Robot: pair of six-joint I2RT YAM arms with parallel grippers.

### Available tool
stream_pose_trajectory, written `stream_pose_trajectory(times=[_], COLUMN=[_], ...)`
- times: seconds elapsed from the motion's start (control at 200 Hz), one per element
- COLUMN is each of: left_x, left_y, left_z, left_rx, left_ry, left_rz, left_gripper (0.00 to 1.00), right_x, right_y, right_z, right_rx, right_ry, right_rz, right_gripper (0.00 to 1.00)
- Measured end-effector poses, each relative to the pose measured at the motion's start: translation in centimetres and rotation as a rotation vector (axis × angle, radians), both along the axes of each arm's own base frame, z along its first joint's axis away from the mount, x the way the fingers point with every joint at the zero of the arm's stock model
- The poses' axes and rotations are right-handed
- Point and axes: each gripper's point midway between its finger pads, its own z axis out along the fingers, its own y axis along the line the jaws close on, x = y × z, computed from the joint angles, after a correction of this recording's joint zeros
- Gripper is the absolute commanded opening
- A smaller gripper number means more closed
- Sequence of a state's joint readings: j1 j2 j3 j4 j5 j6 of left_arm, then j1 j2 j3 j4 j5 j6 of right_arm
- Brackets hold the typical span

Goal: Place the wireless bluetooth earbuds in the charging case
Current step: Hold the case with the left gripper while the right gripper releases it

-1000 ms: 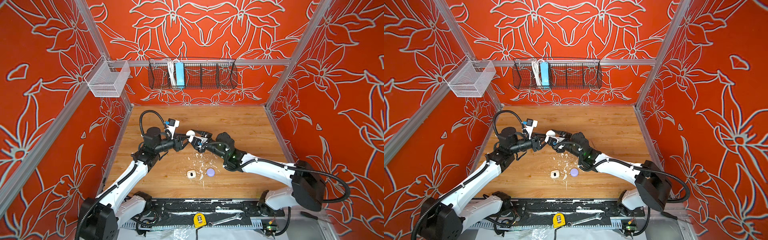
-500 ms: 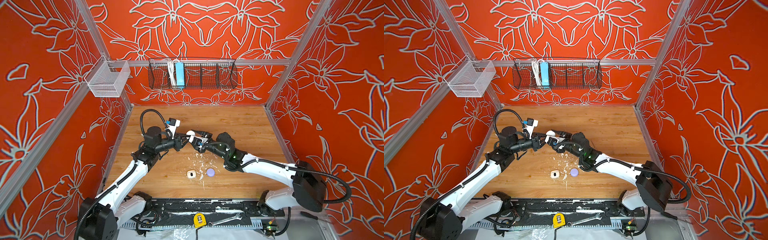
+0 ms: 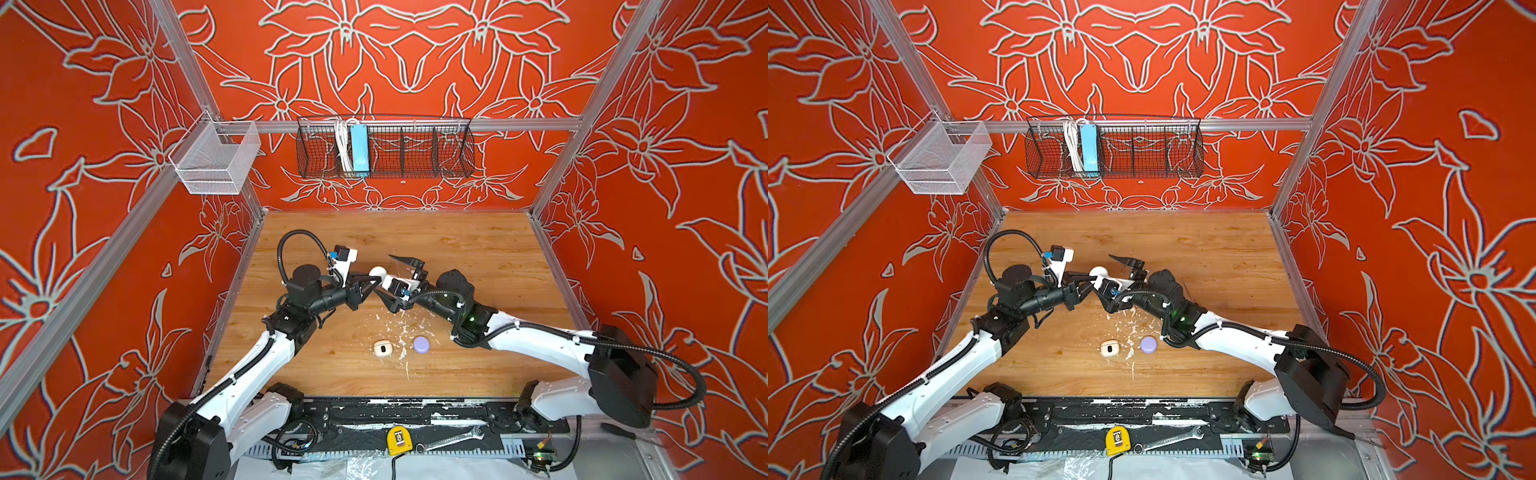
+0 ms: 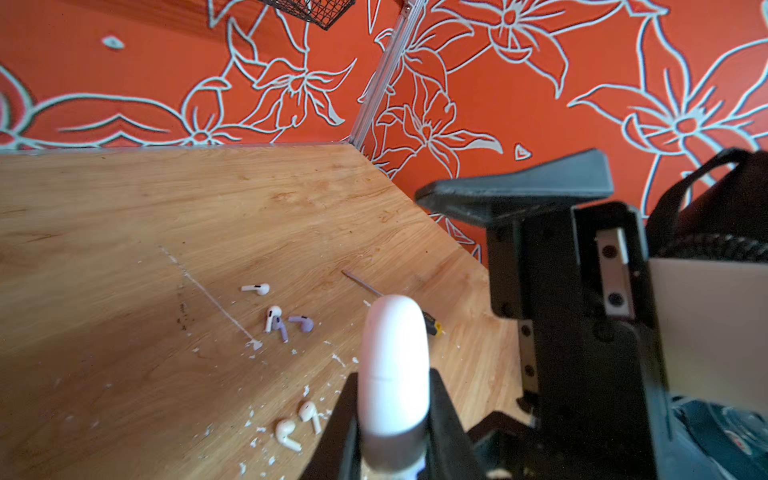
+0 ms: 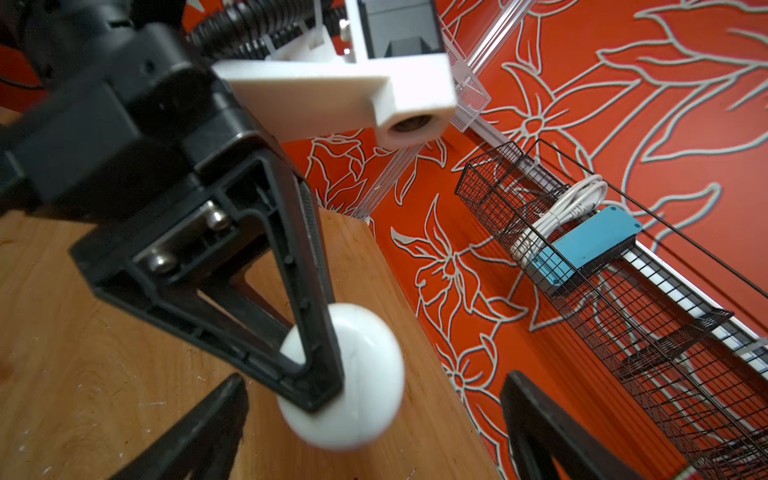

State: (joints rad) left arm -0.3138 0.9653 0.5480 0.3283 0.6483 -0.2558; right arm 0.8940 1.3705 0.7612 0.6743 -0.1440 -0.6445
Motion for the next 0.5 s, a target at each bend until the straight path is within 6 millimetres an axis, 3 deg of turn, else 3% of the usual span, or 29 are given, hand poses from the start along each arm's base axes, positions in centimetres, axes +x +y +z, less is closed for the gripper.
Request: stream_pose_trajectory(times=[0.125,0.225,0.5], left_x=[-1.8,-2.7,-3.6], left_y=[0.7,1.2,1.1], left_z=[-2.2,-3.3,-0.3], left_rx=[0.028,0.051,0.047], left_ry=[-0.112,-0.173,-0.351], left_rz=[0.001,0.008,-0.016], left_gripper=[0.00,0.00,0.00], right_x=[-1.7,-2.6,-4.3], right_y=[-0.8,-0.9,-1.1], right_z=[-1.2,-0.4,1.3], right_rx=[-0.009,0.004,0.030], right_ry=[-0.006,-0.019,-0.036], right_rz=[0.050,0.086,0.155], right_gripper=[0.98,0.98,0.90])
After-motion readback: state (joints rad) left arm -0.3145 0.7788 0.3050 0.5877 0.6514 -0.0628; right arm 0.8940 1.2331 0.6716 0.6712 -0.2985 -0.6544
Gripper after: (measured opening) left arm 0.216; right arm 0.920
